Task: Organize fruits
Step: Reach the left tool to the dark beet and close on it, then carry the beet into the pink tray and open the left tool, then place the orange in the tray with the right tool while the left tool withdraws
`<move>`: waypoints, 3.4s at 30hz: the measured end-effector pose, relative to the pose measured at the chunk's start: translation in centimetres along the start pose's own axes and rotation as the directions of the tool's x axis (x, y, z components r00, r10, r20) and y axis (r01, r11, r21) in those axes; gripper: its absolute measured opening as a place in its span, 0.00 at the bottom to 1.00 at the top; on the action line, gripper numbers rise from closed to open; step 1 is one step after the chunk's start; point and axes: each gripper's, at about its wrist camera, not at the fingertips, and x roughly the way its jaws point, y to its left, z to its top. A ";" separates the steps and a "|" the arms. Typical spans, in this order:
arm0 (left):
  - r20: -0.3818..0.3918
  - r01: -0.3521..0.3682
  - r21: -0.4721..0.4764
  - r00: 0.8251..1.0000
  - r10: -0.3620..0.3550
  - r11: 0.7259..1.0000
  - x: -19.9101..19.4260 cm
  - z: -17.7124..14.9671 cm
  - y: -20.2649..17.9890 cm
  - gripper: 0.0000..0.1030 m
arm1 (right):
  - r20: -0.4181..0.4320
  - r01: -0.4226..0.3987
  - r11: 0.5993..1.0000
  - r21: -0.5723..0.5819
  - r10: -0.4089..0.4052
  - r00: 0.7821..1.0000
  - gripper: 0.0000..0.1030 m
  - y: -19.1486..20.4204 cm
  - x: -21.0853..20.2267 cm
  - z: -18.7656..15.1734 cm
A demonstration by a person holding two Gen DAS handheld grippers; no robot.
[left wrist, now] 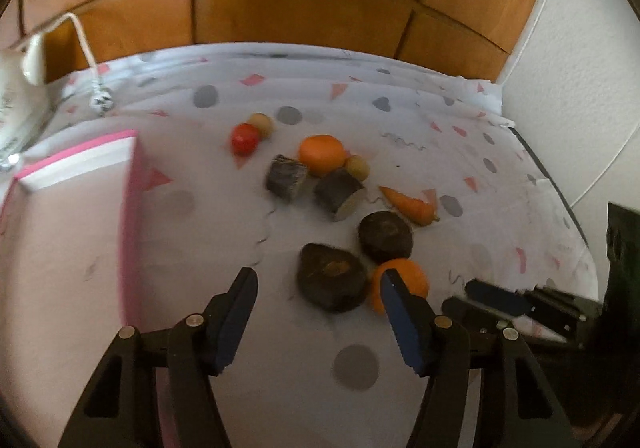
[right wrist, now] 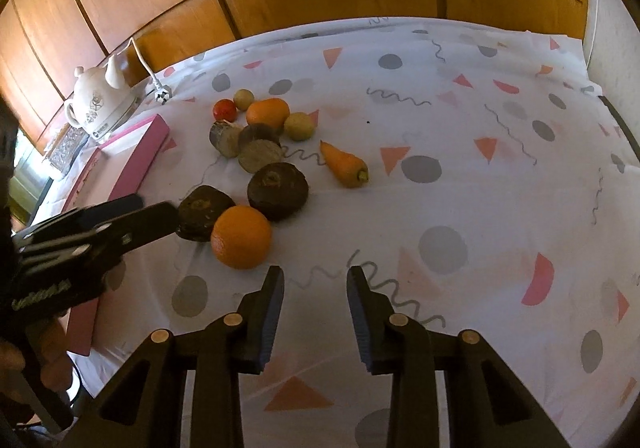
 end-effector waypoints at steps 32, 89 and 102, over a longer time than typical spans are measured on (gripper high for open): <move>0.012 -0.012 -0.047 1.000 0.013 0.999 1.0 -2.2 2.4 0.41 | 0.001 -0.164 0.986 0.030 0.164 0.986 0.40 2.6 2.8 1.9; 0.097 -0.302 -0.370 0.928 0.360 0.878 -10.3 -6.5 15.6 0.61 | -0.004 -0.145 0.976 -0.160 0.147 0.989 0.36 10.9 2.2 2.5; 0.091 -0.338 -0.452 0.903 0.419 0.826 -12.1 -8.2 19.0 0.62 | -0.089 -0.287 0.886 -0.365 0.273 0.958 0.36 21.8 3.7 3.9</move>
